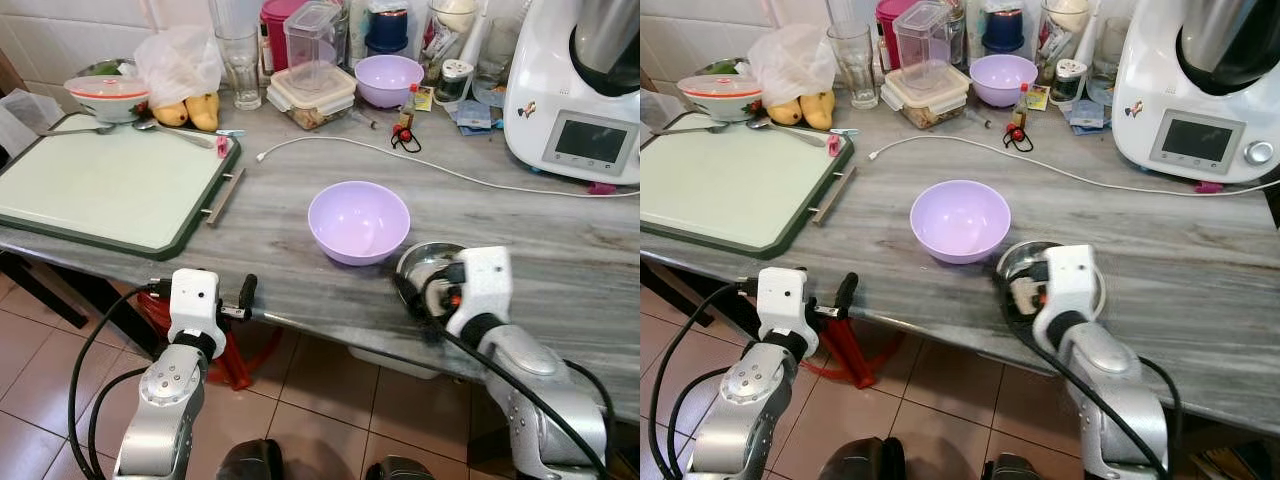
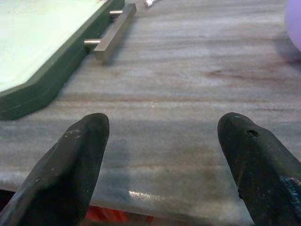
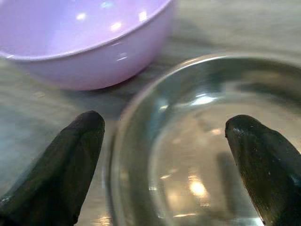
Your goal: Setting the table
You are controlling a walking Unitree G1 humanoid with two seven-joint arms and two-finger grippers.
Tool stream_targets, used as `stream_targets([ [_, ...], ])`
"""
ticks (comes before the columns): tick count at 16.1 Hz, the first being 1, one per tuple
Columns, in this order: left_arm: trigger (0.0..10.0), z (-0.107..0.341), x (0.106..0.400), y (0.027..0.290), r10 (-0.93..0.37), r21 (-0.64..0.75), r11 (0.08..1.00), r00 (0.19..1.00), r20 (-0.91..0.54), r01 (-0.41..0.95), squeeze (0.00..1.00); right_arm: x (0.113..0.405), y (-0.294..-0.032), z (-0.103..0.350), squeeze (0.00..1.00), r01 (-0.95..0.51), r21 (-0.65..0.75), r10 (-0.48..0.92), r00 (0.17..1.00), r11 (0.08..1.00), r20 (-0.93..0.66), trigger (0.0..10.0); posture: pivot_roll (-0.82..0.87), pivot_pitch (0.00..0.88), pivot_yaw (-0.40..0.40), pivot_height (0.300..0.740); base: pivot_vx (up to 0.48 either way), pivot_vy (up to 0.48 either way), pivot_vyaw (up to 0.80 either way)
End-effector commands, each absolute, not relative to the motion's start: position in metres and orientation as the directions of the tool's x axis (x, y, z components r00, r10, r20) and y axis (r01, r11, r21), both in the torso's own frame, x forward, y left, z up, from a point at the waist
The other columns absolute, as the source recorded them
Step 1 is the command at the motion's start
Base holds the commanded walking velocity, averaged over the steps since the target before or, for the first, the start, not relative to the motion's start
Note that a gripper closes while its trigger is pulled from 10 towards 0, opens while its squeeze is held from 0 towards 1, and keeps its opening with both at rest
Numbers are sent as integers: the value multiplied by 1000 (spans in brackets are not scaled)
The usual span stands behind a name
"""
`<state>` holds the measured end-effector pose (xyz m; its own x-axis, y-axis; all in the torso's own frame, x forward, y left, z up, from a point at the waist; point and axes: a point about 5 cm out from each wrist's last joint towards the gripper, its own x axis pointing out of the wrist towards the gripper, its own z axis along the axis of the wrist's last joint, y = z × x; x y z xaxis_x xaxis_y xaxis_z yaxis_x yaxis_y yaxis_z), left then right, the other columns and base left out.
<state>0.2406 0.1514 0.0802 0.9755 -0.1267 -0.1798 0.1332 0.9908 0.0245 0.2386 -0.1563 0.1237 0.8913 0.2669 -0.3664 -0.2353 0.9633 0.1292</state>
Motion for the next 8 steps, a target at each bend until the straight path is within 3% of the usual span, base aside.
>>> stream_targets([
  [1,10000,82,239,152,-133,27,990,976,-175,139,0,240,-151,122,1000,-268,170,314,866,948,-389,10000,-22,77,43,740,0,0,0],
  [8,10000,82,240,152,-131,28,990,975,-178,138,0,240,-136,120,1000,-329,281,421,815,901,-397,10000,-22,79,42,740,0,0,0],
])
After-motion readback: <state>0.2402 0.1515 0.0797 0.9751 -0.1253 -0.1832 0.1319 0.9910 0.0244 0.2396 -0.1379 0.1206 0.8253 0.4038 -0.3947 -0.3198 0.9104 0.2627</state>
